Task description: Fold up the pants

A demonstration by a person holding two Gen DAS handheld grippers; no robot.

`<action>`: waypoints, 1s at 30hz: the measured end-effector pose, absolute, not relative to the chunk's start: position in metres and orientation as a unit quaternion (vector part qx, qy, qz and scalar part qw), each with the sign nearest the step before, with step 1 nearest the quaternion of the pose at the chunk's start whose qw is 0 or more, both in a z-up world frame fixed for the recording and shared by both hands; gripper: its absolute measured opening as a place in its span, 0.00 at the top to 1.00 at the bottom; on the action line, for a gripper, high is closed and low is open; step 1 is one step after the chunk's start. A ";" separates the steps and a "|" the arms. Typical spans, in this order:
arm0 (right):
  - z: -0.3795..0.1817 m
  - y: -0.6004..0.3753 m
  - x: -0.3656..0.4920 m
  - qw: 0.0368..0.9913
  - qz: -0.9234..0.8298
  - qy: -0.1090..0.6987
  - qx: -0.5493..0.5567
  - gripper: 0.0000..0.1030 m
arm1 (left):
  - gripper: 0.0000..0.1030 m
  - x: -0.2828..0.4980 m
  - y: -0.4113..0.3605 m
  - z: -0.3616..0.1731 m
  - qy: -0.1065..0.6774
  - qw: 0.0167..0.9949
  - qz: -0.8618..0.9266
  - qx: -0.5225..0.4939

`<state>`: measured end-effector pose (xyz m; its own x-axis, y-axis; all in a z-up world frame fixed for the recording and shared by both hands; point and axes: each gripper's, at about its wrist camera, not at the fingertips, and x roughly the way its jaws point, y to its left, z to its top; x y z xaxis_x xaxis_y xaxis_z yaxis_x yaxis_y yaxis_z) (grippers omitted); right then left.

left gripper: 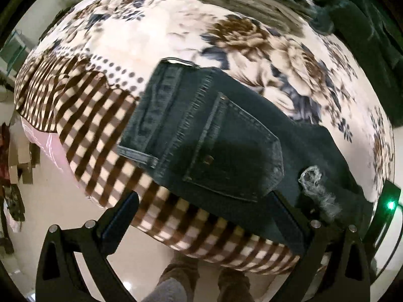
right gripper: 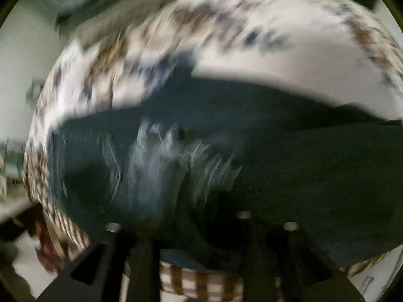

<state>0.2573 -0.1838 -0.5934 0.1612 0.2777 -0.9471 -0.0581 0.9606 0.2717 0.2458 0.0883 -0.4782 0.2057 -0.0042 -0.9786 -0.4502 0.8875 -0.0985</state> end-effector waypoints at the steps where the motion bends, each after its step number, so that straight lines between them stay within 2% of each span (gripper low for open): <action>1: -0.592 -0.176 0.253 0.753 0.130 0.639 0.090 0.40 | 0.00 0.247 0.089 -0.478 0.612 0.755 0.148 -0.184; 3: -0.576 -0.178 0.245 0.749 0.171 0.627 0.133 0.34 | 0.00 0.251 0.086 -0.474 0.604 0.763 0.138 -0.181; 5: -0.558 -0.202 0.235 0.743 0.177 0.615 0.193 0.34 | 0.00 0.261 0.074 -0.470 0.598 0.773 0.118 -0.176; 10: -0.544 -0.309 0.216 0.744 0.050 0.608 0.274 0.31 | 0.00 0.290 0.006 -0.476 0.602 0.782 0.045 -0.156; 14: -0.573 -0.388 0.219 0.721 -0.035 0.627 0.293 0.31 | 0.00 0.314 -0.055 -0.514 0.622 0.778 0.034 -0.087; 18: -0.592 -0.436 0.226 0.716 -0.061 0.631 0.291 0.32 | 0.00 0.322 -0.073 -0.571 0.663 0.745 0.065 -0.022; 23: -0.605 -0.455 0.231 0.711 -0.079 0.632 0.297 0.34 | 0.00 0.317 -0.060 -0.569 0.651 0.754 0.061 -0.055; 26: -0.603 -0.452 0.236 0.708 -0.078 0.637 0.294 0.32 | 0.00 0.303 -0.036 -0.542 0.632 0.761 0.071 -0.130; 30: -0.577 -0.429 0.235 0.716 -0.052 0.638 0.279 0.32 | 0.00 0.253 0.031 -0.491 0.558 0.786 0.120 -0.239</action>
